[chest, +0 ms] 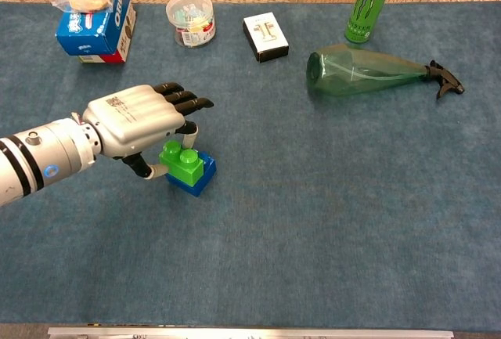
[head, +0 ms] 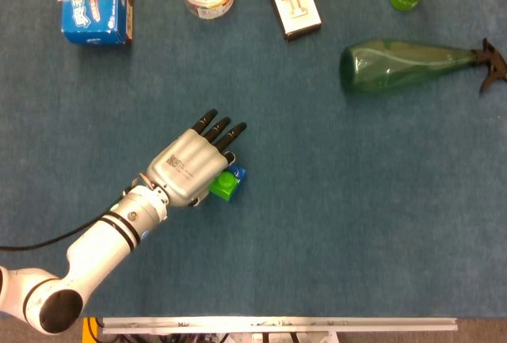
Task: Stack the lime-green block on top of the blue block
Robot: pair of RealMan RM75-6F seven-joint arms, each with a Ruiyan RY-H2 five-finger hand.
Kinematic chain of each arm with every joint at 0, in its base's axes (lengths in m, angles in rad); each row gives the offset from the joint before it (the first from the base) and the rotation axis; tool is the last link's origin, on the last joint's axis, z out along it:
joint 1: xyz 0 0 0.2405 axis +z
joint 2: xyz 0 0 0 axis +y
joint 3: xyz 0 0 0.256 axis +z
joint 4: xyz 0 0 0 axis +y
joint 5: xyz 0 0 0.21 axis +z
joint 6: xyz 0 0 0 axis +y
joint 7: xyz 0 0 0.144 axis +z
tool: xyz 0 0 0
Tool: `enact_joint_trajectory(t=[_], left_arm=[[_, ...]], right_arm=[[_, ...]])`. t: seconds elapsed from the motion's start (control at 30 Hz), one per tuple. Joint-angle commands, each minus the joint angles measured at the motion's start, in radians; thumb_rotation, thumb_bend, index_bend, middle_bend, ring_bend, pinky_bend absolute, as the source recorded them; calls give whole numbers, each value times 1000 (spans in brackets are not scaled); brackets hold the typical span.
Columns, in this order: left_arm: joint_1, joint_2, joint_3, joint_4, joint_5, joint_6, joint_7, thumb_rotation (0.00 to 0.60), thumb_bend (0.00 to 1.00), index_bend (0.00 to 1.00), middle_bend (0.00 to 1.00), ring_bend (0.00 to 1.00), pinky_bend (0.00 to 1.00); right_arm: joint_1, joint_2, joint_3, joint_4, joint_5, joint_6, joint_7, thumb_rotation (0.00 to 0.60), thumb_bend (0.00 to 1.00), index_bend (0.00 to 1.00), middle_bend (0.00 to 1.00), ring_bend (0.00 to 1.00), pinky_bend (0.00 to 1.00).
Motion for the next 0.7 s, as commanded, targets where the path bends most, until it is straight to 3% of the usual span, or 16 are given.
enact_joint_trajectory(t=[0.03, 0.7], left_arm=[[-2, -1, 0, 1, 0, -2, 1, 600, 297, 401, 0, 0, 15], [2, -21, 6, 22, 4, -12, -10, 600, 296, 465, 0, 0, 15]], right_arm=[[0, 0, 0, 0, 0, 0, 1, 600, 524, 489, 372, 314, 487], [-1, 1, 0, 0, 2, 2, 6, 600, 524, 489, 372, 314, 487]])
